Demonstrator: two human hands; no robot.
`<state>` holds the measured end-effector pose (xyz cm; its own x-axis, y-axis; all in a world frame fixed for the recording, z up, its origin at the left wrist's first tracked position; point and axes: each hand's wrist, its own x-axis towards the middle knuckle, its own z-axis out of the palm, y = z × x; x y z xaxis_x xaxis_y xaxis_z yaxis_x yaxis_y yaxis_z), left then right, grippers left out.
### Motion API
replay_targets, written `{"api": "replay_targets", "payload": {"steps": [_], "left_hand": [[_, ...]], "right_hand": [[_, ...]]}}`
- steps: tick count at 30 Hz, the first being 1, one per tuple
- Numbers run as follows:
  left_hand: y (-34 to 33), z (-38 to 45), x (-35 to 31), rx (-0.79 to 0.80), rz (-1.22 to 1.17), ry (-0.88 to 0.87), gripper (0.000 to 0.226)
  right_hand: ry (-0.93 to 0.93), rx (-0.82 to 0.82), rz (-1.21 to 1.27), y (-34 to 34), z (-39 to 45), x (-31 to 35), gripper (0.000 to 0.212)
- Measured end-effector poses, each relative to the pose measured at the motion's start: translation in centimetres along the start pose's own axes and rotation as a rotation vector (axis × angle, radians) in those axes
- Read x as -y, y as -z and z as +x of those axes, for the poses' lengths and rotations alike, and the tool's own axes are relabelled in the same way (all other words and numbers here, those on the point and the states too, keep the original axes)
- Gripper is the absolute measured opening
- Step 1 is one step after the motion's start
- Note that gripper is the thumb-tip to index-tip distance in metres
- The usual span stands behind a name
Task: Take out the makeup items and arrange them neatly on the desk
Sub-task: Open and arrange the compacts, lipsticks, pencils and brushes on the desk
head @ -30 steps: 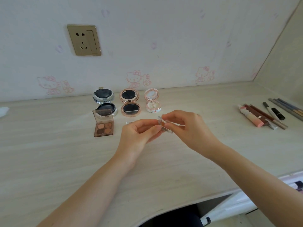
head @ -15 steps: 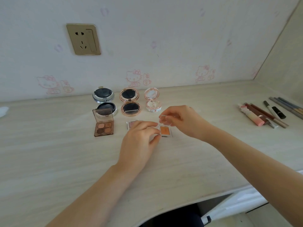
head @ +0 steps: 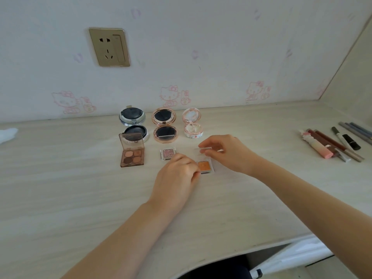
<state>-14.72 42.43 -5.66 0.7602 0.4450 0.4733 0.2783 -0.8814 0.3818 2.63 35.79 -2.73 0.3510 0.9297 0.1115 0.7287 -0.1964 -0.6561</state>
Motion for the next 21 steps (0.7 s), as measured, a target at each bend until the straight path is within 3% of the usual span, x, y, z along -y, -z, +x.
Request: {"api": "replay_targets", "payload": {"steps": [6,21], "left_hand": [[-0.2,0.4,-0.1,-0.01,0.04,-0.03,0.012],[-1.1,3.2,1.8,-0.025,0.301,-0.108,0.011]], "right_hand": [[-0.047,-0.088,0.127,0.3,-0.2,-1.4,0.016],[-0.078,-0.161,0.114,-0.6,4.2,-2.3,0.012]]}}
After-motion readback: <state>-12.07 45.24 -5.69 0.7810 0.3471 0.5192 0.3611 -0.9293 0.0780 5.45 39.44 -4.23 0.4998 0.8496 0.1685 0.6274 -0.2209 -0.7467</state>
